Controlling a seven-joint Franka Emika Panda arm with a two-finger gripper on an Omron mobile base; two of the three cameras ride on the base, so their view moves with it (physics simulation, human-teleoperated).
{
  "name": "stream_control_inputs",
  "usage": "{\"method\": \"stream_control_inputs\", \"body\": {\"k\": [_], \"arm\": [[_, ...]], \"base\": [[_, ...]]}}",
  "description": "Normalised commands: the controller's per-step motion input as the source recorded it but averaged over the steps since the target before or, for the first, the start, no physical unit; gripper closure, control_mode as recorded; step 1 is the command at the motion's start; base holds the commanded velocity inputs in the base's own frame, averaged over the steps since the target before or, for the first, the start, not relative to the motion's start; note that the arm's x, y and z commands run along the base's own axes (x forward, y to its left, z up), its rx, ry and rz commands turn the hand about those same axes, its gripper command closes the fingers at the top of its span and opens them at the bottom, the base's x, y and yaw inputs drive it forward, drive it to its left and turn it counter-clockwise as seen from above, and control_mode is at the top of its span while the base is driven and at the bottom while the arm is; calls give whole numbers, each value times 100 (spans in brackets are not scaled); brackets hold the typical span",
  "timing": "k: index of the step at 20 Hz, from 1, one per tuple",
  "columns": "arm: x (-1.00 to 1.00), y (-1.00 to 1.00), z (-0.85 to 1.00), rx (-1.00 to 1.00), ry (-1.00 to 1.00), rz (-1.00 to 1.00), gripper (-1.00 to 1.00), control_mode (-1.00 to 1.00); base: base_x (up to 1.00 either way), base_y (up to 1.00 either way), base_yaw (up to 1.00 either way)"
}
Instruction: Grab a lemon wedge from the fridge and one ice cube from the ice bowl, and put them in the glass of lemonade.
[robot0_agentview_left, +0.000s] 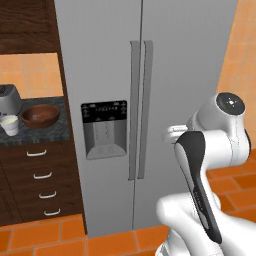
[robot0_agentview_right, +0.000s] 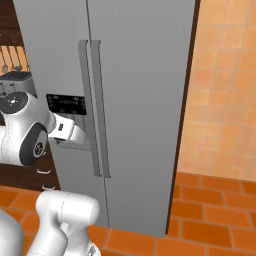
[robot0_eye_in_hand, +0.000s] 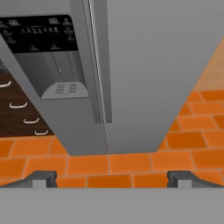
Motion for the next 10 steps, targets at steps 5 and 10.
{"method": "stream_control_inputs", "body": {"k": [5,10], "arm": [[0,0,0,0,0,0,-100,100],[-17,0,10,0,-12,0,-100,-100]], "base": [[-71,0,0],[-31,0,0]]}}
